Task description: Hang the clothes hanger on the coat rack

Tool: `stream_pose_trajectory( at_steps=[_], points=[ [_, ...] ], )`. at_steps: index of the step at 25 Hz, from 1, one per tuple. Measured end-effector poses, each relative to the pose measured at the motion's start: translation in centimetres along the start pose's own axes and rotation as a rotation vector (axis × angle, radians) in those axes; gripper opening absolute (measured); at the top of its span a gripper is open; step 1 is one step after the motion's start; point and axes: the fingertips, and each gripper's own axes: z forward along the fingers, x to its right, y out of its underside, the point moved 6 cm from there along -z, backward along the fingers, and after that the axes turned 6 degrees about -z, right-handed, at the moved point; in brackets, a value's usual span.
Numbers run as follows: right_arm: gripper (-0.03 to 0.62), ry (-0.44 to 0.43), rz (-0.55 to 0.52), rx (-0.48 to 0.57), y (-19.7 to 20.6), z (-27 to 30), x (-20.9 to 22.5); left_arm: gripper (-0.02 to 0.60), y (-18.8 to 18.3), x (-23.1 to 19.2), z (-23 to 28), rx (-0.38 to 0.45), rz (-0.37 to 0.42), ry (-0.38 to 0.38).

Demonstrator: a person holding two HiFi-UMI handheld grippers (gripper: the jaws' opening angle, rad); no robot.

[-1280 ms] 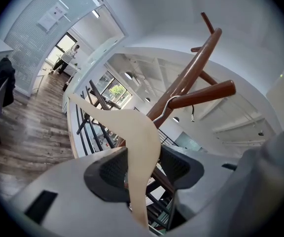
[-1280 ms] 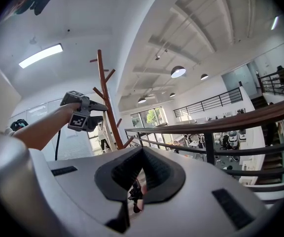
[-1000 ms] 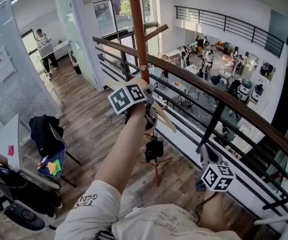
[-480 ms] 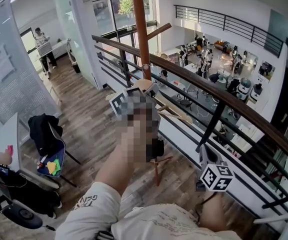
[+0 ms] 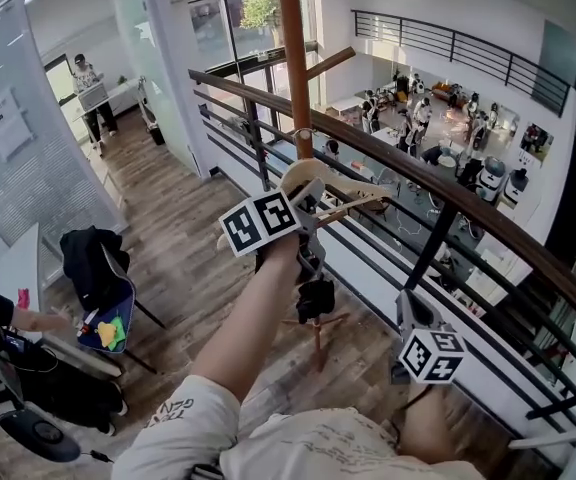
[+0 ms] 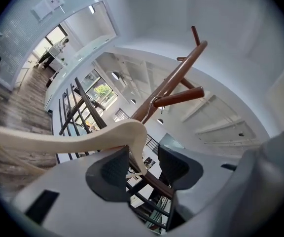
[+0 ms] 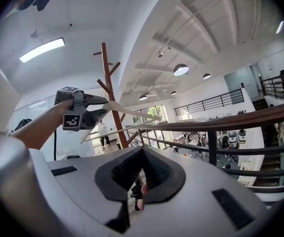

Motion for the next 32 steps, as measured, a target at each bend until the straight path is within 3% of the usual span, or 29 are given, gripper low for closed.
stream_pose_trajectory(
  at_steps=[2,4,5,11,15,21,27,32],
  points=[
    [0.0,-0.017,-0.009,-0.002,-0.2,0.4,-0.7,0.155,0.2,0.4,-1.1,0.007,0.035,0.008],
    [0.0,-0.03,-0.016,-0.004,-0.4,0.8,-1.5,0.026,0.2,0.9,-2.2,0.018,0.083,0.012],
    [0.0,-0.034,-0.018,-0.005,-0.4,1.0,-1.8,0.006,0.2,1.2,-2.7,0.022,0.117,0.018],
    [0.0,-0.077,-0.018,-0.01,0.2,2.6,-3.5,0.005,1.1,2.4,-5.5,0.048,0.457,0.004],
    [0.0,-0.101,-0.02,0.0,-0.1,3.3,-4.5,0.005,2.8,2.1,-6.6,0.033,0.589,-0.02],
    [0.0,-0.145,-0.046,0.01,0.2,4.3,-6.6,0.005,5.6,0.3,-8.8,0.03,0.682,-0.077],
    [-0.001,-0.154,-0.115,0.074,-0.4,4.2,-8.2,0.005,8.5,-1.4,-10.2,-0.01,0.65,-0.085],
    [0.0,-0.161,-0.093,0.094,-0.9,4.1,-8.6,0.004,9.9,-2.2,-11.0,-0.022,0.638,-0.09]
  ],
)
